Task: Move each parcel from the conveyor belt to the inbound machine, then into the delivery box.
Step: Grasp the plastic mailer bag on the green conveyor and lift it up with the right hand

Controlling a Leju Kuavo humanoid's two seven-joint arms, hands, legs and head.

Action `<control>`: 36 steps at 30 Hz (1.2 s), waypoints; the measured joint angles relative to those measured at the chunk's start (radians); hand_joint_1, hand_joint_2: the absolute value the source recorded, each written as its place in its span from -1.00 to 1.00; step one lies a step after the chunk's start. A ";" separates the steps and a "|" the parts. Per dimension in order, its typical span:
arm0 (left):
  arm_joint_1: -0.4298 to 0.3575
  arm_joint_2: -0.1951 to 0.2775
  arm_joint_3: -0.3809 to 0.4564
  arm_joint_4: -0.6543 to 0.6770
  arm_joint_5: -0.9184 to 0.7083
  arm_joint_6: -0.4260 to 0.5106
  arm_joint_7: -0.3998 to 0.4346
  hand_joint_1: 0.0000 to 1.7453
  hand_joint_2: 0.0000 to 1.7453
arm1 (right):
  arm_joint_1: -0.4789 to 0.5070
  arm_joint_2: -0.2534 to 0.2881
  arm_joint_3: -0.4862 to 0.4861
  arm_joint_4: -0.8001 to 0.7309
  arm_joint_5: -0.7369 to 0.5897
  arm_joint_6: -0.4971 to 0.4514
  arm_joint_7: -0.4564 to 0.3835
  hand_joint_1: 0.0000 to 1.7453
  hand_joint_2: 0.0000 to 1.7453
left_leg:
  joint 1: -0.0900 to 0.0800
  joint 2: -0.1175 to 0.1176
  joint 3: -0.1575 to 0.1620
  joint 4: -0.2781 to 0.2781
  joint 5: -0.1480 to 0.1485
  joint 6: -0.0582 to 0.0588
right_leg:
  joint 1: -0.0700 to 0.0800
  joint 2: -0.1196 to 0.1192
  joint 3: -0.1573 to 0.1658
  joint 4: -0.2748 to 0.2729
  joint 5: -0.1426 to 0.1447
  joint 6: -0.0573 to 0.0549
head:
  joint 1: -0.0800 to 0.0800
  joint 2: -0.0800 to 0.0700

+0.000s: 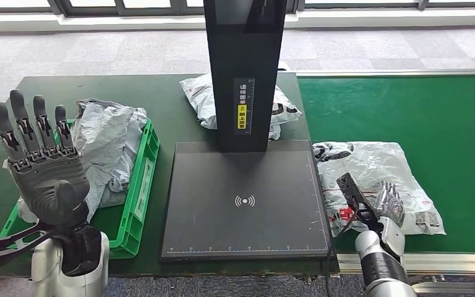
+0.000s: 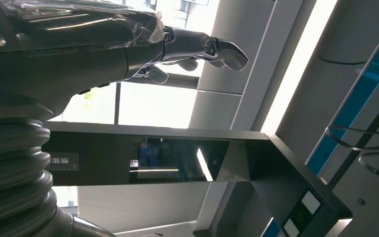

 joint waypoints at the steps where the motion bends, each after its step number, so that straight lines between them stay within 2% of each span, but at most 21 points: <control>1: 0.000 0.000 0.000 0.000 0.000 0.000 0.000 -1.00 1.00 | 0.000 0.000 0.001 0.003 0.000 0.004 0.002 -1.00 1.00 | 0.000 0.000 0.000 0.000 0.000 0.000 | 0.000 0.000 0.000 0.000 0.000 0.000 | 0.000 0.000; 7: 0.000 0.000 0.000 0.000 -0.002 -0.003 0.001 -1.00 1.00 | 0.000 -0.003 0.003 0.013 -0.005 0.028 0.006 -1.00 1.00 | 0.000 0.000 0.000 0.000 0.000 0.000 | 0.000 0.000 0.000 0.000 0.000 0.000 | 0.000 0.000; 11: -0.001 0.000 0.001 0.002 -0.007 -0.007 0.004 -1.00 1.00 | 0.001 -0.005 0.006 0.021 -0.012 0.072 0.009 1.00 1.00 | 0.000 0.000 0.000 0.000 0.000 0.000 | 0.000 0.000 0.000 0.000 0.000 0.000 | 0.000 0.000; 18: -0.001 -0.004 0.001 0.003 -0.032 -0.015 0.006 -1.00 1.00 | 0.003 -0.007 0.016 0.030 -0.033 0.166 -0.003 1.00 1.00 | 0.000 0.000 0.000 0.000 0.000 0.000 | 0.000 0.000 0.000 0.000 0.000 0.000 | 0.000 0.000; 30: 0.001 -0.011 0.002 -0.006 -0.045 -0.015 0.008 -1.00 1.00 | 0.005 -0.007 0.042 0.029 -0.048 0.174 -0.009 1.00 1.00 | 0.000 0.000 0.000 0.000 0.000 0.000 | 0.000 0.000 0.000 0.000 0.000 0.000 | 0.000 0.000; 33: 0.004 -0.012 0.003 -0.011 -0.047 -0.011 0.011 -1.00 1.00 | 0.008 -0.007 0.044 0.024 -0.049 0.151 -0.011 1.00 1.00 | 0.000 0.000 0.000 0.000 0.000 0.000 | 0.000 0.000 0.000 0.000 0.000 0.000 | 0.000 0.000; 36: 0.015 -0.014 0.007 -0.027 -0.050 0.000 0.011 -1.00 1.00 | 0.028 -0.002 0.056 -0.028 -0.041 0.054 -0.028 1.00 1.00 | 0.000 0.000 0.000 0.000 0.000 0.000 | 0.000 0.000 0.000 0.000 0.000 0.000 | 0.000 0.000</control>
